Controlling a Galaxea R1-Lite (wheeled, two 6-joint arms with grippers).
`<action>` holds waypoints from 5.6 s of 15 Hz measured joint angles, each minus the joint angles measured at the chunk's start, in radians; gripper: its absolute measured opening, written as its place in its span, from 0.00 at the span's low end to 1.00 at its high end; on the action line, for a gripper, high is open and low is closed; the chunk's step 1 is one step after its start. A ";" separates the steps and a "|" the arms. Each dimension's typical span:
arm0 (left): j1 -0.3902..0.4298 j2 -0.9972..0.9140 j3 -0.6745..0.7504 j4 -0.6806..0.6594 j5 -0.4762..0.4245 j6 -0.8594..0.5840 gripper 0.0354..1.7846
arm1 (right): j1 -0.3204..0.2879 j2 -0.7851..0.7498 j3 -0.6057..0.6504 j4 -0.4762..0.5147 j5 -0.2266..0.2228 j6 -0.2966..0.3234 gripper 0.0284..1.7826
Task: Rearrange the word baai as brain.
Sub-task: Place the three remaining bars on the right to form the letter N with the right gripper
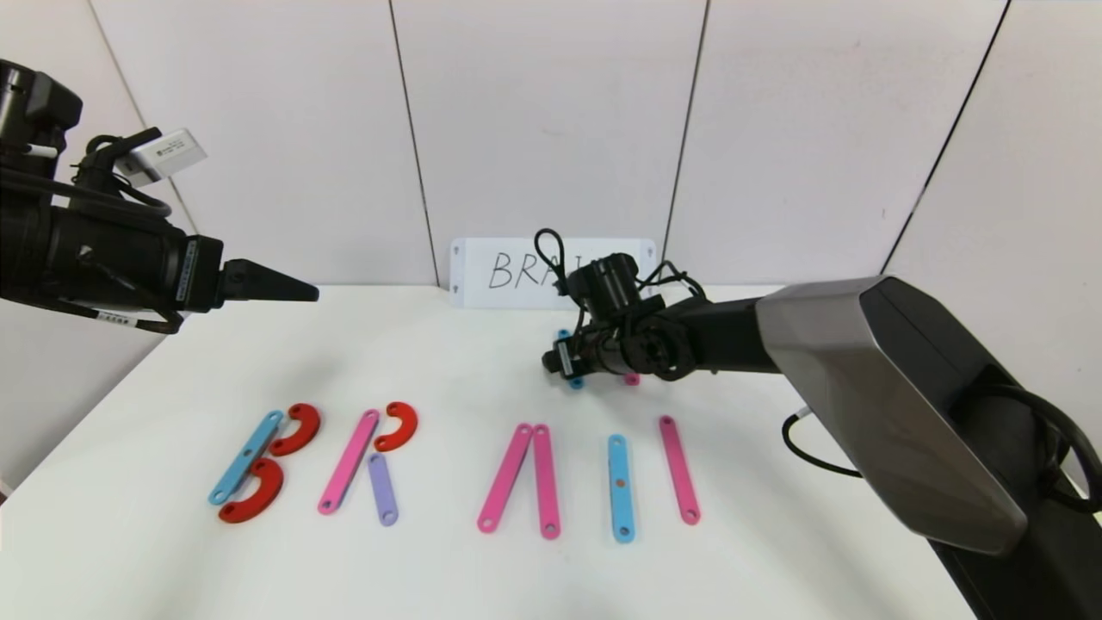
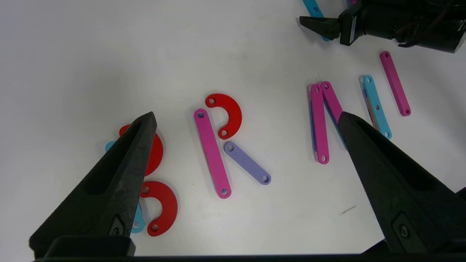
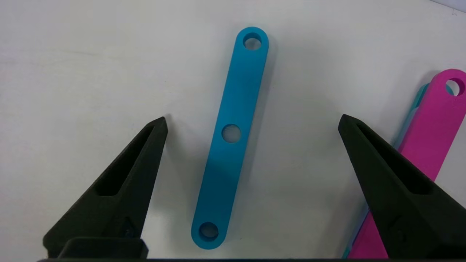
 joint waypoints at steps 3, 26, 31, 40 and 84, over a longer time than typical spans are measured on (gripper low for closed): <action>-0.002 0.000 0.001 0.000 0.000 0.000 0.97 | 0.001 0.006 0.000 -0.003 0.000 0.002 0.70; -0.004 0.000 0.003 0.001 -0.001 0.000 0.97 | -0.031 -0.317 0.318 0.008 0.192 0.000 0.14; -0.005 -0.002 0.003 0.001 0.000 0.000 0.97 | -0.129 -0.560 0.660 -0.008 0.363 -0.122 0.14; -0.008 -0.002 0.005 0.001 -0.001 0.000 0.97 | -0.234 -0.689 1.013 -0.156 0.425 -0.275 0.14; -0.044 -0.004 0.012 0.002 0.003 0.003 0.97 | -0.200 -0.527 0.761 -0.226 0.222 -0.137 0.97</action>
